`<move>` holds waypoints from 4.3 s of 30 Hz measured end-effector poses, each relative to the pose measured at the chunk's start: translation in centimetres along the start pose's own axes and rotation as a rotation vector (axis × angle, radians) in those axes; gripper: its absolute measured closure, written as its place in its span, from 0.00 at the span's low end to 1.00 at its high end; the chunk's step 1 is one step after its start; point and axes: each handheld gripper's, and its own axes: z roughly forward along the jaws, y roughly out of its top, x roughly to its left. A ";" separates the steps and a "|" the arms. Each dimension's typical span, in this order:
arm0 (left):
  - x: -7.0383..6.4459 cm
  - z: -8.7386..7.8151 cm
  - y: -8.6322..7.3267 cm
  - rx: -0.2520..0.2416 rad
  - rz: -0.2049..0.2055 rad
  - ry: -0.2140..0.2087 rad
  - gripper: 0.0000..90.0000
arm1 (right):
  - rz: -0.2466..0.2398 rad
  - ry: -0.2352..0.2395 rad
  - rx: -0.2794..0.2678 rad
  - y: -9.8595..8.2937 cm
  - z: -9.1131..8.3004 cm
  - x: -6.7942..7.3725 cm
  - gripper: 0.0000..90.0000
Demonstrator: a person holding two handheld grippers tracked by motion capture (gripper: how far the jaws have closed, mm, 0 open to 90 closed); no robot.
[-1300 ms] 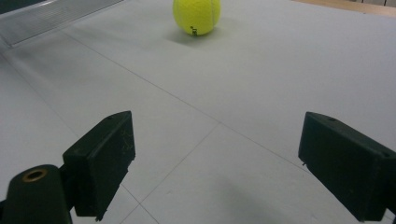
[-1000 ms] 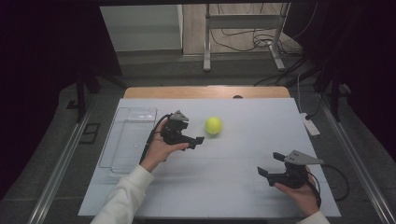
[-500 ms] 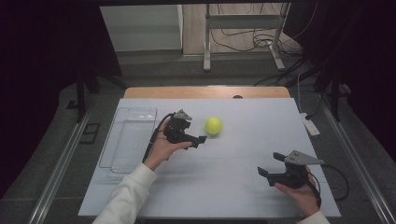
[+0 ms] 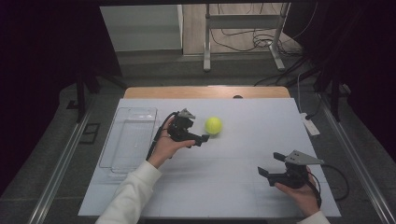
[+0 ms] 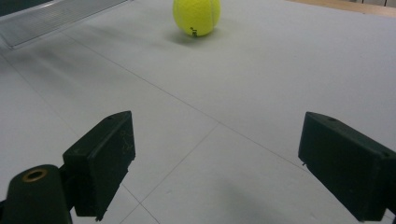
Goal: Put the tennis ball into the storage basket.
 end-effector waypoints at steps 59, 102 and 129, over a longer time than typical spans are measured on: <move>1.9 6.6 4.3 0.124 -0.049 0.007 0.08 | 0.008 0.007 -0.002 0.0 0.0 -0.1 0.13; 2.9 10.0 4.3 0.172 -0.089 0.046 0.22 | 0.011 0.011 -0.001 -0.1 0.0 -0.2 0.13; 1.1 6.4 4.8 0.115 -0.015 0.032 0.30 | 0.015 0.002 0.002 -0.1 0.1 -0.2 0.13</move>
